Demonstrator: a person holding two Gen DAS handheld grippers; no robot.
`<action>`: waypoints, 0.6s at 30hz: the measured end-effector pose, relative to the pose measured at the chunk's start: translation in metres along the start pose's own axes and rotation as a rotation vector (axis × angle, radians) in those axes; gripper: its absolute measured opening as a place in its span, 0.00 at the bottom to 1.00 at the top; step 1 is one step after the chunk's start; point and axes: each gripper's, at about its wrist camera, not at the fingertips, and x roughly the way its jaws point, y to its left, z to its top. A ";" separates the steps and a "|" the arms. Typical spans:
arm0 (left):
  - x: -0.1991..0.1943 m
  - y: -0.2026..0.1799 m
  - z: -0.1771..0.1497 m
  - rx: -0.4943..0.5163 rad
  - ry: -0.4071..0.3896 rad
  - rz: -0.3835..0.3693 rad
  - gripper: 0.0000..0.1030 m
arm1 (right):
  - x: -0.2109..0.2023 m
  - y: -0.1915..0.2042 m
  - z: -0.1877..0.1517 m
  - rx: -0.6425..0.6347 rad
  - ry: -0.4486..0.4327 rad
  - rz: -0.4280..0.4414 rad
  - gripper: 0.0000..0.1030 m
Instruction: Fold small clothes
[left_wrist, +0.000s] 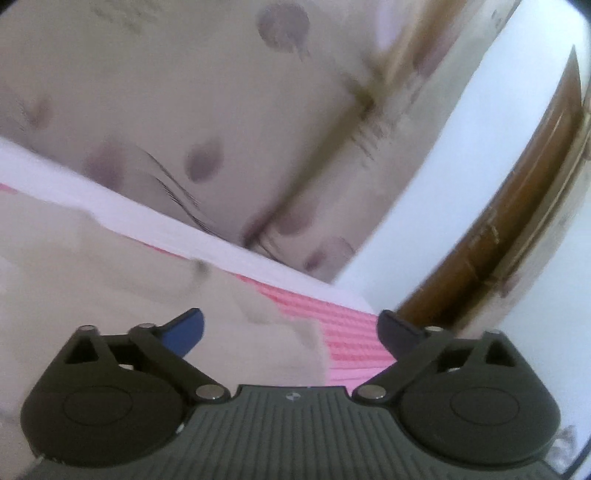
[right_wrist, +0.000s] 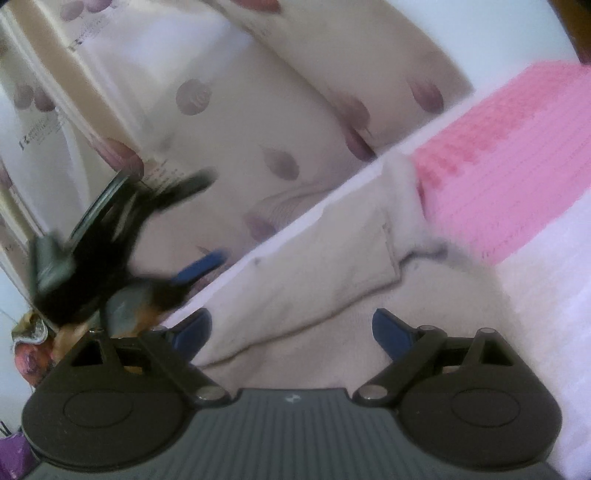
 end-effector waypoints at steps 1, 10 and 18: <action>-0.013 0.006 -0.002 0.027 -0.015 0.035 0.98 | -0.001 0.001 0.004 -0.035 -0.009 -0.016 0.92; -0.105 0.084 -0.051 0.164 -0.078 0.367 0.99 | 0.039 0.004 0.054 -0.321 -0.019 -0.107 0.62; -0.112 0.107 -0.047 0.006 -0.142 0.367 0.99 | 0.097 -0.010 0.064 -0.373 0.136 -0.215 0.47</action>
